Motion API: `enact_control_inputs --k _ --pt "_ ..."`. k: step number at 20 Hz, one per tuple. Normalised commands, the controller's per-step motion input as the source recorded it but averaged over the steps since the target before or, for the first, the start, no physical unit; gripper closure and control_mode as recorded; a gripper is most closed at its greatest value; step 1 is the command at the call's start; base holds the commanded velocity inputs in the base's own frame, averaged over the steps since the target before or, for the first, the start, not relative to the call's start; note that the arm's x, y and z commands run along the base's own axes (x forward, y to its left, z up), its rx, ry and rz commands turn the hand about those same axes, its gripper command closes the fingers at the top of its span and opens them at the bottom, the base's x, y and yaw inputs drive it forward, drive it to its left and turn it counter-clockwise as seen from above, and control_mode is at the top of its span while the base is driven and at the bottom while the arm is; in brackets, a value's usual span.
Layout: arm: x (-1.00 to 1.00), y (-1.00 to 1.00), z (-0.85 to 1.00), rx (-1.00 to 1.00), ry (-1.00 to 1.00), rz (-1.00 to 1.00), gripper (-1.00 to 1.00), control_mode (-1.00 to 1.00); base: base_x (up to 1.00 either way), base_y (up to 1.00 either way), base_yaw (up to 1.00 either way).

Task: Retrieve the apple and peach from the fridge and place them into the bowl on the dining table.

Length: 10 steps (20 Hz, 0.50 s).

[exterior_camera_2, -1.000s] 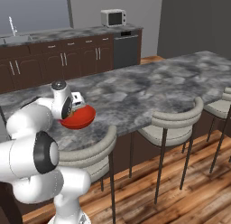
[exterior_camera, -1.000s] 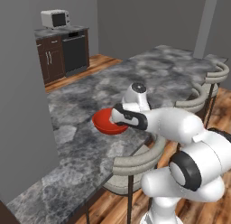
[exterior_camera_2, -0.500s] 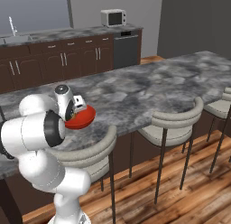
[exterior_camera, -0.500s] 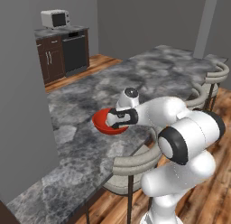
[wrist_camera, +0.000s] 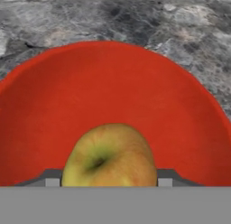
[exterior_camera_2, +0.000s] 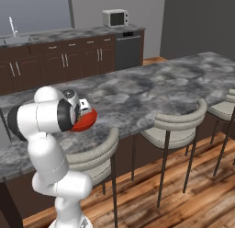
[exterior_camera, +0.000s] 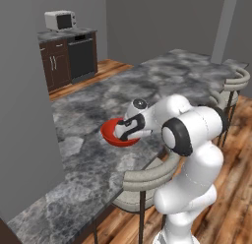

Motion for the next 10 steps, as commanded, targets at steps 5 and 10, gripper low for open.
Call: enact_control_inputs --k 5,10 --pt "0.24 0.02 -0.05 0.0 0.0 0.0 -1.0 -1.0 0.0 0.0 0.0" --pt "-0.07 0.0 0.04 -0.01 0.0 0.0 -1.0 -1.0 0.0 0.0 0.0"
